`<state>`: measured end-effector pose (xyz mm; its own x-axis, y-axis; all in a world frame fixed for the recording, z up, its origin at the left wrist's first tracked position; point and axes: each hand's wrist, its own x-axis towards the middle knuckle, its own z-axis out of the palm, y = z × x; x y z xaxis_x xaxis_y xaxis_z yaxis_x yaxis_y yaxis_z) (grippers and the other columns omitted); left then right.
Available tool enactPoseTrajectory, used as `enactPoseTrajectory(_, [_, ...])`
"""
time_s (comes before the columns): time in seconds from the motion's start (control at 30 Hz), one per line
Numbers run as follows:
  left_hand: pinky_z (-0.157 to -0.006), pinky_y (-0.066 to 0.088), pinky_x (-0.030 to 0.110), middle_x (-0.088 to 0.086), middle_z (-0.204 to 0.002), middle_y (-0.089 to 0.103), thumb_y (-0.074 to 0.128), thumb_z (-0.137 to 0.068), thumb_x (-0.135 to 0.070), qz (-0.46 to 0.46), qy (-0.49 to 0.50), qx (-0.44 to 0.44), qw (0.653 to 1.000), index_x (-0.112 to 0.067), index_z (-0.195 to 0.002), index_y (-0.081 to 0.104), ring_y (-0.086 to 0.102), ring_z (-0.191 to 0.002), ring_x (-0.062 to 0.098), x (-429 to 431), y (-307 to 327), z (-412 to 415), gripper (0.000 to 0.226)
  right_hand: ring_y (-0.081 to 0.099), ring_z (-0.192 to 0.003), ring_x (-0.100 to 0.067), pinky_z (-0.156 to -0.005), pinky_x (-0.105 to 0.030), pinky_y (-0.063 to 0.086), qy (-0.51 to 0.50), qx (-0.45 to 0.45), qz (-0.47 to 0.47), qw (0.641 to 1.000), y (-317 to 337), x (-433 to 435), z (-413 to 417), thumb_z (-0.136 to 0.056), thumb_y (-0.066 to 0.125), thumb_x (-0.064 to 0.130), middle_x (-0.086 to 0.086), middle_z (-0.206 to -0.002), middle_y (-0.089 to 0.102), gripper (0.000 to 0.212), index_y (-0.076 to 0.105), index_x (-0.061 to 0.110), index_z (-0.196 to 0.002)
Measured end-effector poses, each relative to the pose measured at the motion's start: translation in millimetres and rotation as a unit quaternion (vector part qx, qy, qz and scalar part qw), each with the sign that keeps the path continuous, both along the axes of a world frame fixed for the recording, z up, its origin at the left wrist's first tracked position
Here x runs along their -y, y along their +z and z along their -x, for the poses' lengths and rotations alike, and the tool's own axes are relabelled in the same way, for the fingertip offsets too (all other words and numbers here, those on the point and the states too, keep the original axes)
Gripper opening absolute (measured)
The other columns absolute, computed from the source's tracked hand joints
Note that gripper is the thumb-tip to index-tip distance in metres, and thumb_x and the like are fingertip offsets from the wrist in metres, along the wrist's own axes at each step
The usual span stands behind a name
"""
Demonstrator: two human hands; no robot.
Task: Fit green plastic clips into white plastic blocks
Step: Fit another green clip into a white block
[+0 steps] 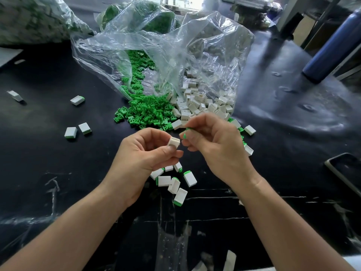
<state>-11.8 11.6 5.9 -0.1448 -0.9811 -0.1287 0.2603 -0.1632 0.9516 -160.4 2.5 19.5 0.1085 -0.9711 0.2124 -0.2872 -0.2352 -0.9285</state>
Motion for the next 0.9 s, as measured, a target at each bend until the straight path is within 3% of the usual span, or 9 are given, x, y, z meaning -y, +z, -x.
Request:
enactPoseTrajectory(0.23, [-0.054,0.053,0.020,0.010,-0.071,0.070,0.069,-0.058,-0.013,0.028,0.002,0.034,0.999,-0.006,-0.075,0.063,0.069,-0.063,0.018,-0.6,-0.1,-0.1,0.019,0.061,-0.062,-0.005,-0.057,-0.019,0.050,0.020,0.094,-0.023,0.995,1.4,-0.9,-1.9,-0.080,0.066,0.001,0.006,-0.068,0.065,0.017,0.067,0.018,-0.078])
enactPoseTrajectory(0.9, [-0.055,0.052,0.018,0.005,-0.062,0.069,0.068,-0.062,-0.013,0.067,0.017,0.069,0.995,-0.007,-0.075,0.069,0.064,-0.055,0.011,-5.0,0.0,2.7,0.014,0.064,-0.063,-0.006,-0.059,-0.020,0.054,-0.002,0.024,0.010,1.000,-6.2,-1.6,-7.5,-0.080,0.069,0.007,0.010,-0.066,0.064,0.025,0.062,0.031,-0.074])
